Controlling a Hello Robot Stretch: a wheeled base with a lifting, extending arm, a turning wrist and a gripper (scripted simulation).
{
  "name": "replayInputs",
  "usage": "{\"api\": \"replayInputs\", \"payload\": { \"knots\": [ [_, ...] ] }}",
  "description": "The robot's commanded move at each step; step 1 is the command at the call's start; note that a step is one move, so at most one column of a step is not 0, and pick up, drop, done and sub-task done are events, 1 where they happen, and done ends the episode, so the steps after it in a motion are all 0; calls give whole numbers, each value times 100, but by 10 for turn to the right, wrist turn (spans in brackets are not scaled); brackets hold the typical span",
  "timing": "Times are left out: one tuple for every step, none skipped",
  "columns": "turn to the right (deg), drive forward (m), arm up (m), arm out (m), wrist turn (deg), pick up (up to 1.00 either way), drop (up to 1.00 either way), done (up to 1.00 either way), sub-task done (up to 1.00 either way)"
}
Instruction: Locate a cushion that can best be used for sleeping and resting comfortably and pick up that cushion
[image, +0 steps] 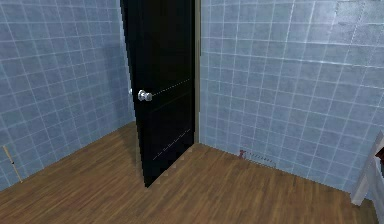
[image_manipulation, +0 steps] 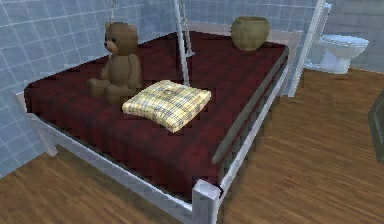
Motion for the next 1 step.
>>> {"api": "replayInputs", "payload": {
  "knots": [
    [0, 0, 50, 0, 0, 0, 0, 0, 0]
  ]
}}
